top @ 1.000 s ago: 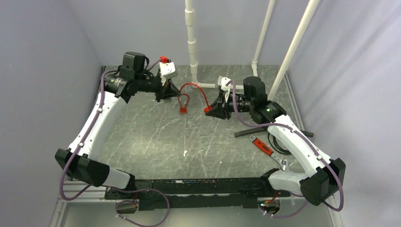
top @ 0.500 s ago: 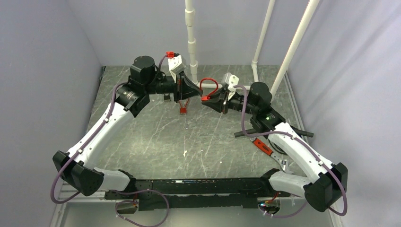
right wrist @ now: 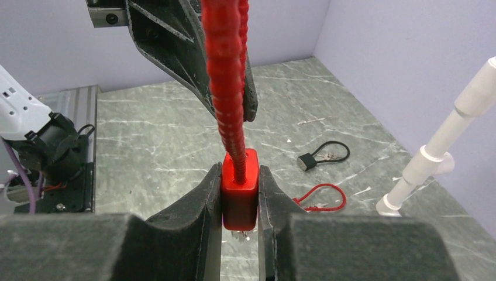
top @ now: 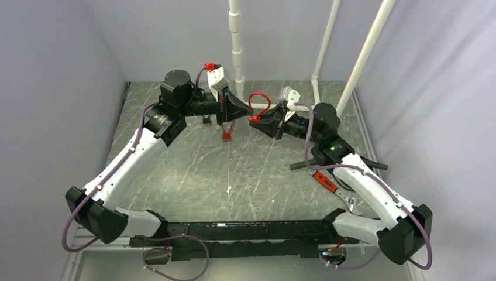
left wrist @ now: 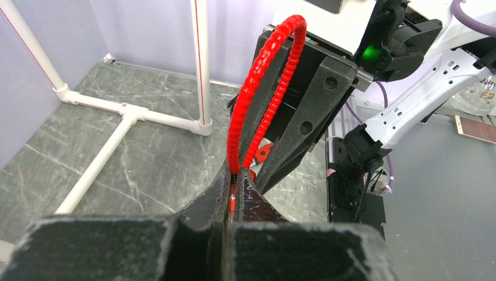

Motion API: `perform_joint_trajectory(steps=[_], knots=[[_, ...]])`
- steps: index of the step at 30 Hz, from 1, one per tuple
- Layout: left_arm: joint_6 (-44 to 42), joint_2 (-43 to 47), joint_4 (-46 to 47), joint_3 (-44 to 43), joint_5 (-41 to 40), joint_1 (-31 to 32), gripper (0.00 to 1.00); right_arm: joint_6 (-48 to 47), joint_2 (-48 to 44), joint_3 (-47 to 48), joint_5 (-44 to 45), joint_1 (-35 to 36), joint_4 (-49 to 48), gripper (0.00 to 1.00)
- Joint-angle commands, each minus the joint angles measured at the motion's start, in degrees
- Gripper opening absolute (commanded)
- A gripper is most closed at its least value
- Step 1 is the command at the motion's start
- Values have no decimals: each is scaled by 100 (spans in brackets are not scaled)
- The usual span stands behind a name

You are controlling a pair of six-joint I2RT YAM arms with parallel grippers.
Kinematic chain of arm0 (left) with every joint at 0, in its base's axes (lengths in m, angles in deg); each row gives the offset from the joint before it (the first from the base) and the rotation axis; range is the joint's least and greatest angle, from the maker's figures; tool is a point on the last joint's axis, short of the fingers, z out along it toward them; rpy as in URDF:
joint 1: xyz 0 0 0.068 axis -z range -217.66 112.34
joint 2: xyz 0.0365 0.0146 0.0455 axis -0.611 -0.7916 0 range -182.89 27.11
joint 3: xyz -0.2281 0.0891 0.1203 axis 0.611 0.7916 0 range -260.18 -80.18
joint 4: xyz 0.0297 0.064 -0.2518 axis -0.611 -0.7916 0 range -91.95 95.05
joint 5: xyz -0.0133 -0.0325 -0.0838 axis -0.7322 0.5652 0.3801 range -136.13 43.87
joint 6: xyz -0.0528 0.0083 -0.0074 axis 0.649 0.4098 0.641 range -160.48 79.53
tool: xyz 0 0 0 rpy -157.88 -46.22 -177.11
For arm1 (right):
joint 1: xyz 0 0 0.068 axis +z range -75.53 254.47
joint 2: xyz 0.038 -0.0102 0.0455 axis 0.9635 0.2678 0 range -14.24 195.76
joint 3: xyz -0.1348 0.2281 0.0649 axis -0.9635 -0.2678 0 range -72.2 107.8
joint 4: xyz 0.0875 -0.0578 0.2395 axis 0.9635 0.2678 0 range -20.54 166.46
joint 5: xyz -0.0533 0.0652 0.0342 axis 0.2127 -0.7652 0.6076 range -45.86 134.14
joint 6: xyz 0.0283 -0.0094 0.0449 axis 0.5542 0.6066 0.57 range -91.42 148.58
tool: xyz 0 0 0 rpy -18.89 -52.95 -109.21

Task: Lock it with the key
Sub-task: Lock the lock.

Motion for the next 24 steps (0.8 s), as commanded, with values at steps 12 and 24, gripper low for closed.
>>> perform_joint_trajectory(steps=[12,24], knots=[[1415,-45,757,868,516,-431,0,883,-110,377,261,87,-1450,0],[-87,-65,-645,663,642,-141,0,379,104,632,247,136,-1281,0]])
